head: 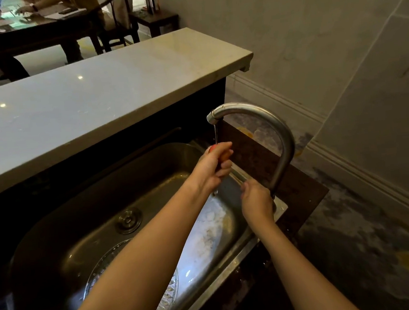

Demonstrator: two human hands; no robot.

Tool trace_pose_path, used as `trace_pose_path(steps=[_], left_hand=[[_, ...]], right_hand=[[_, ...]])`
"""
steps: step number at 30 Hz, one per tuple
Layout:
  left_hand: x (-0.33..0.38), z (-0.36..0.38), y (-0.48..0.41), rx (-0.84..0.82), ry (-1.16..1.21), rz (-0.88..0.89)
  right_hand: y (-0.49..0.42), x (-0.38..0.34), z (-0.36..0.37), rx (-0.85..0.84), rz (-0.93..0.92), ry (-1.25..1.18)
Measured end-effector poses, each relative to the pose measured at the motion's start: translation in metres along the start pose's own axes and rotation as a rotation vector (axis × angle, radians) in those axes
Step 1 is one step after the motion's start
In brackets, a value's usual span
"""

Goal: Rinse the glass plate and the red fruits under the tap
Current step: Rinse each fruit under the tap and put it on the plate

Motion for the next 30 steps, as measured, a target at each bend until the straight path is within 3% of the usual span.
trace_pose_path(steps=[6, 11, 15, 20, 23, 26, 30], left_hand=[[0.0, -0.002, -0.003, 0.099, -0.02, -0.021], [-0.003, 0.004, -0.005, 0.055, 0.001, 0.051], [0.001, 0.001, -0.004, 0.072, -0.236, 0.161], [0.005, -0.01, 0.002, 0.196, -0.582, 0.155], [0.003, -0.019, 0.007, 0.152, -0.782, 0.179], [0.001, -0.031, 0.017, 0.152, -0.842, 0.217], [0.003, -0.054, 0.039, 0.203, -0.993, 0.234]], right_hand=[[0.001, 0.002, -0.002, -0.003, -0.018, -0.061], [0.001, 0.005, -0.002, 0.002, -0.005, -0.102], [0.002, 0.006, -0.003, 0.013, -0.024, -0.148], [0.01, 0.012, -0.008, 0.018, -0.121, -0.198], [0.01, 0.014, -0.014, -0.042, -0.141, -0.181], [0.007, 0.007, -0.024, -0.137, -0.164, -0.045], [0.015, -0.015, -0.023, -0.151, -0.421, 0.212]])
Point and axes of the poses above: each hand's wrist, its own y-axis away from the middle knuckle, its own z-axis out of the palm, x = y × z, the point moved 1 cm from there along -y, towards the middle knuckle, and after that the axes turned 8 degrees about x, right-handed, at the moved point
